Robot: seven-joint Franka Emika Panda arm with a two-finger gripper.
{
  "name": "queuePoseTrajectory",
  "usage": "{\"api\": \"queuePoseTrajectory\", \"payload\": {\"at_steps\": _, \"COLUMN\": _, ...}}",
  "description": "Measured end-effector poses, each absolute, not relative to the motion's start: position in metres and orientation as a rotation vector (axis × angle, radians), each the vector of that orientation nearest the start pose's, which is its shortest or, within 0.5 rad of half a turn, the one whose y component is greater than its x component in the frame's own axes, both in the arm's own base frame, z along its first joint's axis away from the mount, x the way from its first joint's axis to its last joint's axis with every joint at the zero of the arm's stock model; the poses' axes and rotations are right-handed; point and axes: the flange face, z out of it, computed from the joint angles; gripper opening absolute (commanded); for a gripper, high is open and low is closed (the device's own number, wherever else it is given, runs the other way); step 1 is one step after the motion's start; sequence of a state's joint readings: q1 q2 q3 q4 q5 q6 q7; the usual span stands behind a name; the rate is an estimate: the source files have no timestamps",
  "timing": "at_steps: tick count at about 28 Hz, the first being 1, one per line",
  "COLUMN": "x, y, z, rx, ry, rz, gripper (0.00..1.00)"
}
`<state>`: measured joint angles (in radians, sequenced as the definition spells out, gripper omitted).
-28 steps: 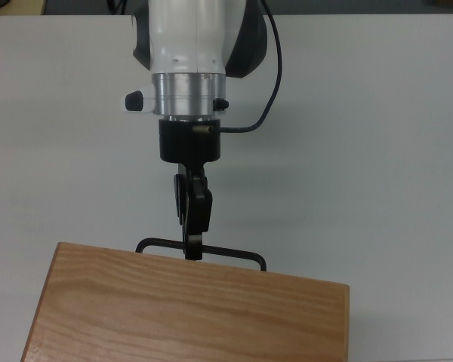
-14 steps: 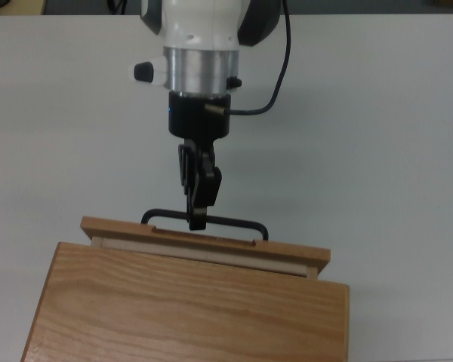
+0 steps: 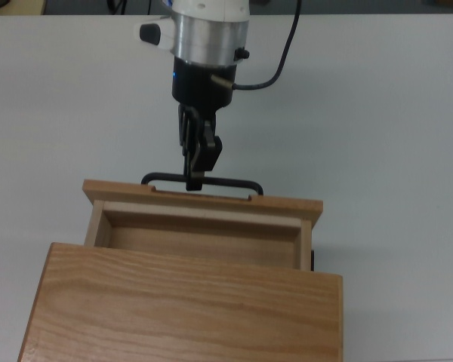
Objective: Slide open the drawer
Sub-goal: 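Pull the handle straight out, sliding the upper drawer open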
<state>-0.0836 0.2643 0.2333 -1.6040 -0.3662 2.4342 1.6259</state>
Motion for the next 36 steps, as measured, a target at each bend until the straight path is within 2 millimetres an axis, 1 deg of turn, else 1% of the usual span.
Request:
{"api": "queuePoseTrajectory", "payload": {"at_steps": 7, "x": 0.652, "y": 0.08, "z": 0.554, "rx": -2.292, "ry": 1.762, "rz": -0.722, "gripper": 0.0}}
{"api": "queuePoseTrajectory", "payload": {"at_steps": 13, "x": 0.632, "y": 0.076, "z": 0.562, "rx": -2.372, "ry": 1.799, "rz": -0.569, "gripper": 0.0}}
{"api": "queuePoseTrajectory", "payload": {"at_steps": 20, "x": 0.613, "y": 0.075, "z": 0.569, "rx": -2.423, "ry": 1.842, "rz": -0.45, "gripper": 0.0}}
{"api": "queuePoseTrajectory", "payload": {"at_steps": 25, "x": 0.601, "y": 0.078, "z": 0.578, "rx": -2.446, "ry": 1.842, "rz": -0.369, "gripper": 0.0}}
{"api": "queuePoseTrajectory", "payload": {"at_steps": 29, "x": 0.593, "y": 0.08, "z": 0.584, "rx": -2.453, "ry": 1.845, "rz": -0.337, "gripper": 0.0}}
{"api": "queuePoseTrajectory", "payload": {"at_steps": 36, "x": 0.578, "y": 0.082, "z": 0.587, "rx": -2.485, "ry": 1.884, "rz": -0.246, "gripper": 0.0}}
